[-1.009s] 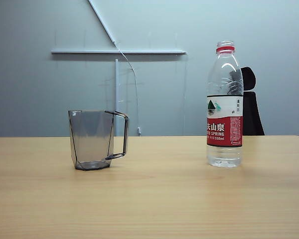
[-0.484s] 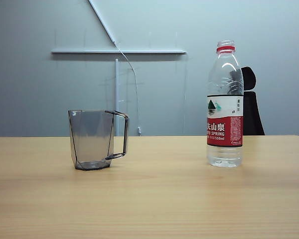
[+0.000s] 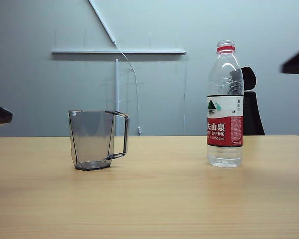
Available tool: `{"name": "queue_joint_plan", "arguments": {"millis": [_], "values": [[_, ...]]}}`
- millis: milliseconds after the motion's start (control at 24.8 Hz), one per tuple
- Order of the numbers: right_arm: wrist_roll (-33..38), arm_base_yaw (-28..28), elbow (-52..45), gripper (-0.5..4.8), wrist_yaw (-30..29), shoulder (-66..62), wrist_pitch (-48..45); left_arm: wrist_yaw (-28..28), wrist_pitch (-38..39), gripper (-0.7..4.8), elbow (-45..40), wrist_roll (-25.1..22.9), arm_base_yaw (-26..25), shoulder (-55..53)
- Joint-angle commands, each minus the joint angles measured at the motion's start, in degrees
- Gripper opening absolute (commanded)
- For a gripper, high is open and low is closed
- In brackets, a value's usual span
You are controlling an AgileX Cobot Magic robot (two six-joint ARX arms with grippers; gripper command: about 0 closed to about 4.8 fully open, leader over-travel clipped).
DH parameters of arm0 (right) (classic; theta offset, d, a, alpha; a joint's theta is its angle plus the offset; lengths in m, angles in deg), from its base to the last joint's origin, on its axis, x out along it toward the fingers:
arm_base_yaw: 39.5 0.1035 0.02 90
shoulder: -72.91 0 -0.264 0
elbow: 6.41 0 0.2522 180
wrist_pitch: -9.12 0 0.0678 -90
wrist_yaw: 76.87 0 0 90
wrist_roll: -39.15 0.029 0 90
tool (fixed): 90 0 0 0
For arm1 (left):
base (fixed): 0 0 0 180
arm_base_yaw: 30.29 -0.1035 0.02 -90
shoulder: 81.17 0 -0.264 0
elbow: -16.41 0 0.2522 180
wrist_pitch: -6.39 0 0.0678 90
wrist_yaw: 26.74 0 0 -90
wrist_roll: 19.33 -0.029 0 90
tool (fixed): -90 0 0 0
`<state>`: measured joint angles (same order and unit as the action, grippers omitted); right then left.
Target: Pick up the mineral water bottle on the table and pour water into the mug until it's half full.
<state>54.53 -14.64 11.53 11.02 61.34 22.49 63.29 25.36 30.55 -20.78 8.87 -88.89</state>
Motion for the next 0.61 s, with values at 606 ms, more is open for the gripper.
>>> {"name": "queue_joint_plan", "arguments": {"millis": [606], "values": [[-12.83, 3.96, 7.8, 4.79, 14.51, -76.91, -79.89, 0.15, -0.63, -0.02, 0.13, 0.17, -0.04, 0.37]]}}
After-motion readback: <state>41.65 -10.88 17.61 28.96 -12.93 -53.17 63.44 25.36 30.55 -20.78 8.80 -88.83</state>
